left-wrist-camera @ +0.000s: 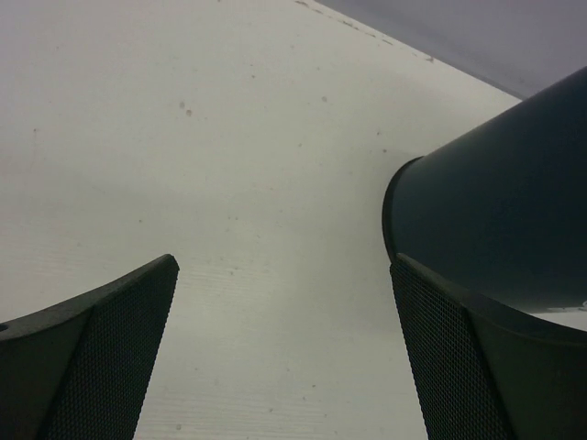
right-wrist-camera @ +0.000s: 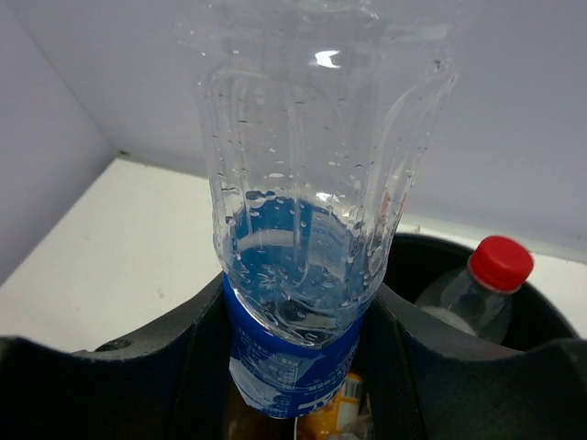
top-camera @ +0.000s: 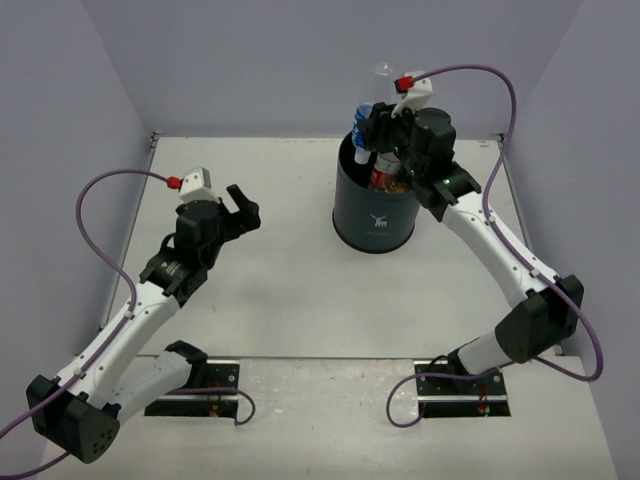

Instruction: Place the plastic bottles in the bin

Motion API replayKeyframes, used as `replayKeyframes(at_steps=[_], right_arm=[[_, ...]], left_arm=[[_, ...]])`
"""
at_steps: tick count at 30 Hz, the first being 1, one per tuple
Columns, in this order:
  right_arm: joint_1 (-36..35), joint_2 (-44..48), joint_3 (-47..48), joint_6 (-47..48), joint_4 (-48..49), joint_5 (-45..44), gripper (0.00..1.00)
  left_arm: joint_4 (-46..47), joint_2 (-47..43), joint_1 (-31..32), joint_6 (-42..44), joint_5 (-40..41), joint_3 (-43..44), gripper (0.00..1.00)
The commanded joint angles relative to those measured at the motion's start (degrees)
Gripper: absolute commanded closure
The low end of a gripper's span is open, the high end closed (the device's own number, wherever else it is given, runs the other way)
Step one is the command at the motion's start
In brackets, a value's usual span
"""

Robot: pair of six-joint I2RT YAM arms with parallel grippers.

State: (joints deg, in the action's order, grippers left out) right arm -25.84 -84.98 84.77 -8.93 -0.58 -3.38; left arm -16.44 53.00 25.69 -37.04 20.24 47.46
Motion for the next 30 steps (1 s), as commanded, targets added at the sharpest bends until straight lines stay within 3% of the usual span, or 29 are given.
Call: replayKeyframes(at_steps=[1, 4, 9, 21, 30], right_arm=[[0.0, -2.32, -1.35, 0.43, 2.15, 1.01, 0.37], [-0.09, -1.73, -3.71, -0.37, 2.73, -0.29, 0.17], [-0.05, 2.21, -6.54, -0.39, 4.4, -5.52, 0.01], [1.13, 16.36, -11.58, -5.37, 0.58, -21.13, 0.01], [18.35, 34.11, -32.46, -20.53, -8.77, -14.64, 0.01]], left_arm=[[-2.03, -1.1, -1.63, -1.18, 4.2, 0.34, 0.0], [-1.8, -1.8, -1.96, -0.82, 4.29, -0.28, 0.0], [-1.0, -3.08, -2.05, -0.4, 4.49, -0.88, 0.0], [-0.69, -1.13, -2.41, 0.14, 3.74, -0.99, 0.0], [1.04, -0.11, -4.73, 1.01, 1.74, -2.8, 0.0]])
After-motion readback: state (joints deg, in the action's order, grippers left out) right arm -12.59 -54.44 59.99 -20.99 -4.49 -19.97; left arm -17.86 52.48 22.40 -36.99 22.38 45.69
